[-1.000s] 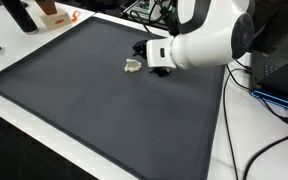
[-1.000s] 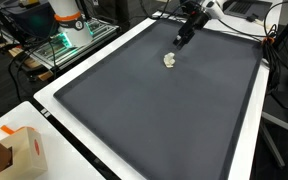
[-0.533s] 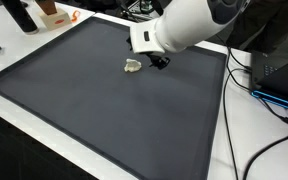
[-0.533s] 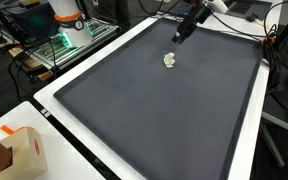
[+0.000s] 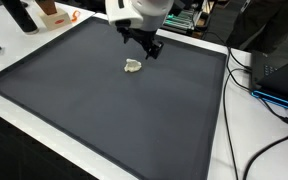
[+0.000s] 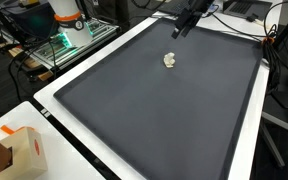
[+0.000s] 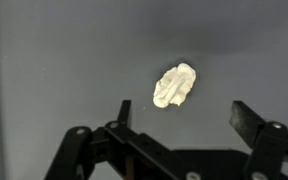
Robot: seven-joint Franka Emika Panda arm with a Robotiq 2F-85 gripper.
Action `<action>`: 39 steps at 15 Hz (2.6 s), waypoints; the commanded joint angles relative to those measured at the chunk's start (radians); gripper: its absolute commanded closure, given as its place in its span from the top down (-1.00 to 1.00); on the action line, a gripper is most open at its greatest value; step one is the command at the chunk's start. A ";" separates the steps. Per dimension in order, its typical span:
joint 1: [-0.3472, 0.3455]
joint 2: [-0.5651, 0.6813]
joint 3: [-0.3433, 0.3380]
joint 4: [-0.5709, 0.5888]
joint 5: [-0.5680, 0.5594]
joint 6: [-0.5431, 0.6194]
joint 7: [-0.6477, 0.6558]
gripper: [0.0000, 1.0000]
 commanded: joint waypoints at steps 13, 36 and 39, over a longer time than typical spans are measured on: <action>-0.074 -0.185 -0.006 -0.169 0.097 0.162 -0.075 1.00; -0.210 -0.129 0.075 -0.323 0.225 0.398 -0.946 1.00; -0.210 -0.117 0.079 -0.335 0.225 0.422 -0.971 1.00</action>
